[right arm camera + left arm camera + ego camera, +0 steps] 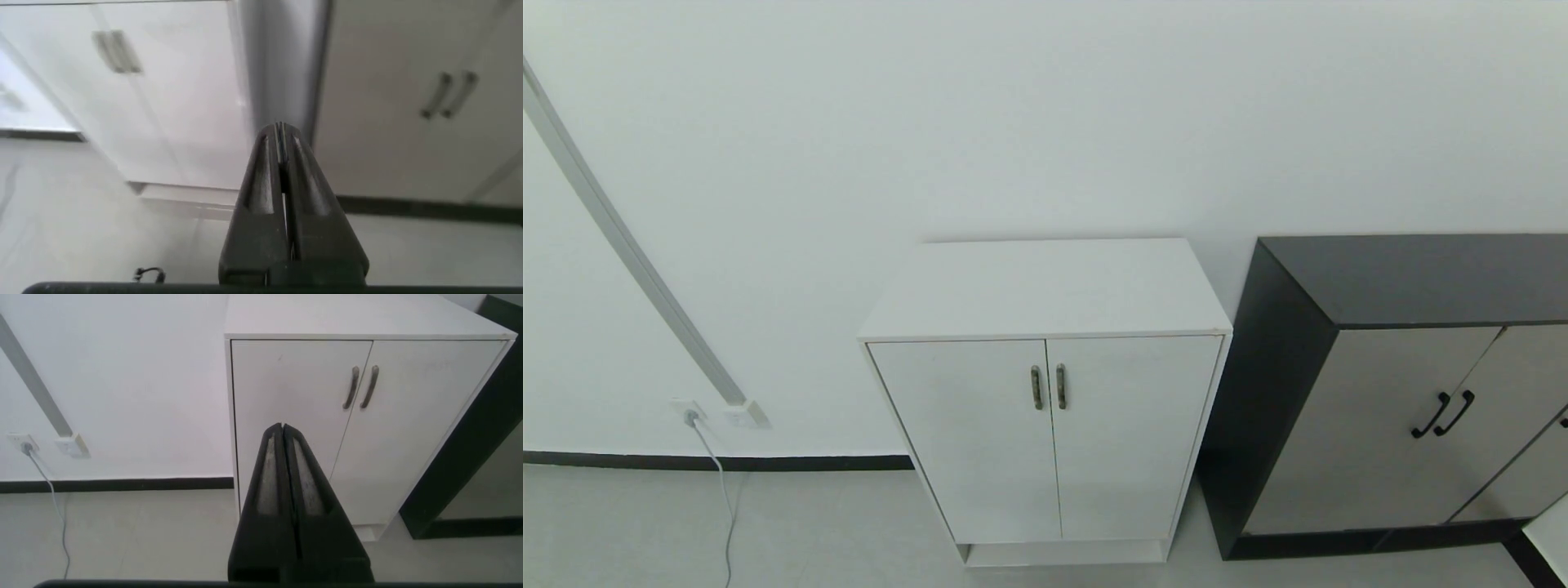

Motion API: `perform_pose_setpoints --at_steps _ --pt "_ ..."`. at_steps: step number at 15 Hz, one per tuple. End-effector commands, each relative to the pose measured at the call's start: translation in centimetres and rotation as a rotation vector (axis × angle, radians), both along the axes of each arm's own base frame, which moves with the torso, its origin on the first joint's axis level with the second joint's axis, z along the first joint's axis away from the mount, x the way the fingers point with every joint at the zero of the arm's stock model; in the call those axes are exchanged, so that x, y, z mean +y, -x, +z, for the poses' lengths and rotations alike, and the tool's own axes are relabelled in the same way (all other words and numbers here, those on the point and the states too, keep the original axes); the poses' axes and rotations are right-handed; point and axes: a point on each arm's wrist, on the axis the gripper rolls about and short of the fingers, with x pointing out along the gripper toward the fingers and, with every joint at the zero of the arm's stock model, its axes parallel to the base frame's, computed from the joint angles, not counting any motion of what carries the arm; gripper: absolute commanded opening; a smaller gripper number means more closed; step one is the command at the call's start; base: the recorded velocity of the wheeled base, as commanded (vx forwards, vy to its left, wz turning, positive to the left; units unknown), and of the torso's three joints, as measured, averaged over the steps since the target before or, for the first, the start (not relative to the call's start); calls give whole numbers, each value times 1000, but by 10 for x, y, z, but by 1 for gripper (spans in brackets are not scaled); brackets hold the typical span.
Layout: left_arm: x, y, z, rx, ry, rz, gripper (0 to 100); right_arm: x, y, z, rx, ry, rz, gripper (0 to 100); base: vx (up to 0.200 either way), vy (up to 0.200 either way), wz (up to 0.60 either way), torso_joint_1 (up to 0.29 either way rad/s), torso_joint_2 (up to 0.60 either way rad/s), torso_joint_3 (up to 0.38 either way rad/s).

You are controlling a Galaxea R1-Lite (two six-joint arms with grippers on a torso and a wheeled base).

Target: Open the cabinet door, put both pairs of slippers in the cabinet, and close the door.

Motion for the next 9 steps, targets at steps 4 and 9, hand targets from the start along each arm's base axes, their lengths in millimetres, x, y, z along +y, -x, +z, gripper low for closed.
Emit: perform_pose_setpoints --at_steps 4,9 --pt "0 0 0 2 -1 1 0 -1 0 -5 -17 18 40 0 0 0 0 0 0 0" --pt "0 0 0 1 0 1 0 3 -5 -13 -15 54 110 0 0 0 0 0 0 0"
